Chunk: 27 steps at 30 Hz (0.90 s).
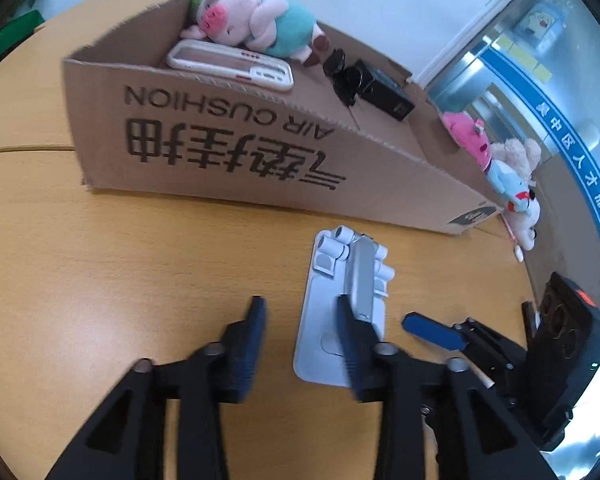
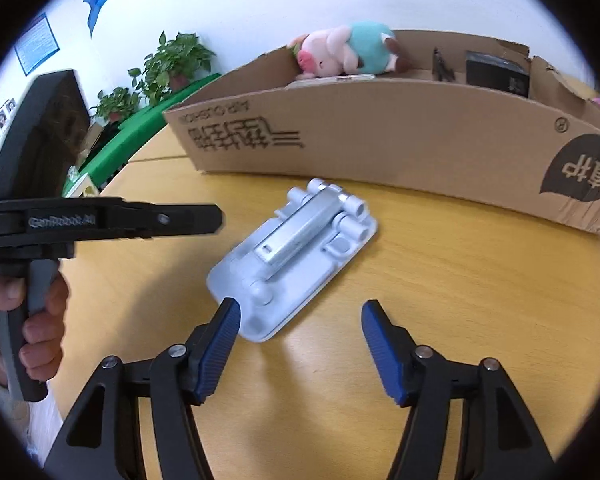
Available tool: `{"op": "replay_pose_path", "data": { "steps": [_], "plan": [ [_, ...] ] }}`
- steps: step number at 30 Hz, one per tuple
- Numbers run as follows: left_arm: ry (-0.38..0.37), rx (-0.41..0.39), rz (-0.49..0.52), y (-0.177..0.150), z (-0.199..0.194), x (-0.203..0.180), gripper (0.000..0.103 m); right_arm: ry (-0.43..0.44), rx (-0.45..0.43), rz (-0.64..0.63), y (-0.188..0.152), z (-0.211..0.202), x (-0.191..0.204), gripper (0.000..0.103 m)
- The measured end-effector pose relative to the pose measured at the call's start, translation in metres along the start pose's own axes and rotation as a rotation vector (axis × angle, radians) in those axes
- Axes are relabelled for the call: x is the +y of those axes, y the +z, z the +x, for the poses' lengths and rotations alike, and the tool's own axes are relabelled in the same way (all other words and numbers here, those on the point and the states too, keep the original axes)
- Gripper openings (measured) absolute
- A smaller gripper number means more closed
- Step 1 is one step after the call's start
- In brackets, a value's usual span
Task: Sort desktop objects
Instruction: 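Lift the white phone stand with both grippers and turn it upright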
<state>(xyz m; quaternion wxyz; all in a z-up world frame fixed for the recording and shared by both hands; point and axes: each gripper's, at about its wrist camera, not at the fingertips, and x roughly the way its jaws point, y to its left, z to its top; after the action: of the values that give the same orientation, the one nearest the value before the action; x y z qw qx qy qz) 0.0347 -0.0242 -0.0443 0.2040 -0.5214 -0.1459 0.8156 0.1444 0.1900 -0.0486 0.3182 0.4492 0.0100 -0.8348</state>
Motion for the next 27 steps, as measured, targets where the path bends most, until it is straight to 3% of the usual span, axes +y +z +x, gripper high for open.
{"op": "replay_pose_path", "data": {
  "steps": [12, 15, 18, 22, 27],
  "plan": [
    [-0.109, 0.057, 0.03, -0.006, 0.02, -0.017, 0.046, -0.028, 0.017, -0.145, 0.008, 0.019, 0.019, 0.072],
    [-0.131, 0.085, 0.042, -0.014, 0.022, -0.03, 0.046, -0.06, 0.024, -0.13, 0.008, 0.013, 0.001, 0.078],
    [-0.237, 0.119, 0.021, -0.021, 0.025, -0.038, 0.048, -0.107, 0.023, -0.099, 0.003, 0.0, -0.026, 0.081],
    [-0.221, 0.103, -0.011, -0.019, 0.025, -0.032, 0.048, -0.141, 0.023, -0.027, -0.002, -0.014, -0.051, 0.081],
    [-0.18, 0.083, -0.058, -0.006, 0.024, -0.018, 0.05, -0.075, 0.031, -0.099, 0.0, -0.004, -0.021, 0.081]
  ]
}}
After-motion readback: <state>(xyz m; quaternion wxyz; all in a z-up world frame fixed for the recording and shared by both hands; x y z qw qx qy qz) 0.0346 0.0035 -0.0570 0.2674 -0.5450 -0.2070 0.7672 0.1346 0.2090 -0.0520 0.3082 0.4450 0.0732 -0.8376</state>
